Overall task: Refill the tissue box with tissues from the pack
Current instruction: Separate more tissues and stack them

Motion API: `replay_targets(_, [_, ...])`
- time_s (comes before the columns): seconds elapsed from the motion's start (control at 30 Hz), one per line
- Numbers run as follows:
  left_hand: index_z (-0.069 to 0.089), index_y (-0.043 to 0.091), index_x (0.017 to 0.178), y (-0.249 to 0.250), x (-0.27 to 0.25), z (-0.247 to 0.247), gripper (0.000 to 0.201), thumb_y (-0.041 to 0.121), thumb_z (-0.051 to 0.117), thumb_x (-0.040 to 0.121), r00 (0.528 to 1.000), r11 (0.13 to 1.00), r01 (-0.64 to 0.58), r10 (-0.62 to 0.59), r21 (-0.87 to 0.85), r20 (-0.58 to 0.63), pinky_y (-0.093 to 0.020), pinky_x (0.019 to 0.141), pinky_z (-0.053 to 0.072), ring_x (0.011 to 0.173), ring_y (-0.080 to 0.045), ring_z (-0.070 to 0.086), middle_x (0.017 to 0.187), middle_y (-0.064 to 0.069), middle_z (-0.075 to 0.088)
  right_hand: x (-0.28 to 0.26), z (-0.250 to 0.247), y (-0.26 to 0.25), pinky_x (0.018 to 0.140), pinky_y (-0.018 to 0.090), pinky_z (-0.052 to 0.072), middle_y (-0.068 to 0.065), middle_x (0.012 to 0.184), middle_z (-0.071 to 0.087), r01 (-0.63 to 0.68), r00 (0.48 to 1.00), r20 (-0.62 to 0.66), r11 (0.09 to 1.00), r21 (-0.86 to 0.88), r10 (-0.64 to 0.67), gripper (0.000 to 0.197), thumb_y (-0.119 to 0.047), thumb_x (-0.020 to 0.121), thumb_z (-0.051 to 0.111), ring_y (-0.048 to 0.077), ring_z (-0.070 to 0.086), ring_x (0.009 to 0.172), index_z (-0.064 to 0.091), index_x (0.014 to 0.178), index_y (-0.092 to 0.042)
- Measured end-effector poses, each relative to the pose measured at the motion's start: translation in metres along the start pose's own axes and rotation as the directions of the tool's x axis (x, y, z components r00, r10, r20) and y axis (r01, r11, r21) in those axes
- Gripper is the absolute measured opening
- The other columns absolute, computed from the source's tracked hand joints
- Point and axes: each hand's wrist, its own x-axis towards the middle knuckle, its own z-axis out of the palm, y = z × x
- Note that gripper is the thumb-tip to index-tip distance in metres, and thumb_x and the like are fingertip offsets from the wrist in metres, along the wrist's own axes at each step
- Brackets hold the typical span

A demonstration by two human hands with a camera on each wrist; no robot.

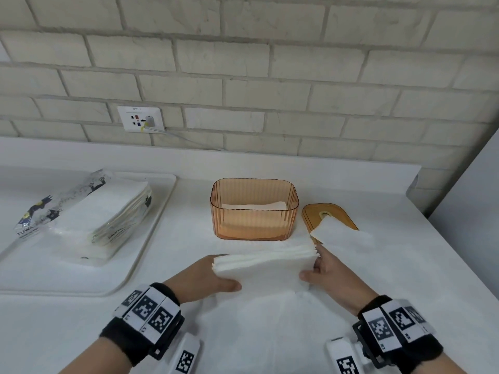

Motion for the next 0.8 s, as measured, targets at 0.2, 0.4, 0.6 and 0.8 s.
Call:
replay_targets(0.2, [0.063,0.029,0.095,-0.002,0.004,0.005,0.023,0.018,0.076,0.08,0.989,0.996,0.001,-0.014,-0.089,-0.149,-0.015,0.072,0.054,0.081,-0.007,0.067,0.09,0.007,0.071,0.004,0.0,-0.004,0.102,0.042,0.045,-0.002,0.117,0.066,0.056,0.998,-0.001,0.998,-0.042,-0.057,0.036,-0.008,0.087,0.062,0.016,0.06,0.112,0.052,0.118,-0.022])
replay_targets(0.4, [0.064,0.033,0.108,0.0,0.0,0.0,0.036,0.029,0.078,0.075,0.995,0.997,-0.059,0.056,-0.042,-0.084,-0.026,0.085,0.055,0.093,-0.005,0.068,0.104,0.008,0.072,0.001,0.003,-0.005,0.104,0.038,0.044,-0.01,0.118,0.063,0.039,0.999,0.004,0.979,-0.202,-0.039,0.034,-0.014,0.089,0.059,0.01,0.057,0.114,0.052,0.12,-0.026])
replay_targets(0.6, [0.064,0.025,0.099,0.038,-0.008,-0.016,0.044,0.042,0.079,0.06,0.978,0.954,-0.191,0.164,-0.233,-0.129,-0.015,0.066,0.047,0.081,-0.011,0.064,0.094,0.009,0.068,-0.011,-0.006,-0.062,0.076,0.011,0.046,-0.027,0.092,0.065,0.278,0.956,0.01,0.891,-0.358,-0.294,0.024,-0.015,0.09,0.058,-0.007,0.06,0.089,0.058,0.101,-0.036])
replay_targets(0.8, [0.067,0.028,0.098,0.058,-0.002,0.011,0.017,0.022,0.071,0.083,0.959,0.957,-0.231,0.193,-0.178,-0.21,-0.018,0.071,0.054,0.082,-0.004,0.07,0.089,0.01,0.074,-0.013,0.017,-0.09,0.069,0.009,0.042,-0.017,0.095,0.066,0.446,0.881,0.008,0.824,-0.349,-0.473,0.023,-0.01,0.086,0.064,-0.004,0.059,0.084,0.062,0.1,-0.028])
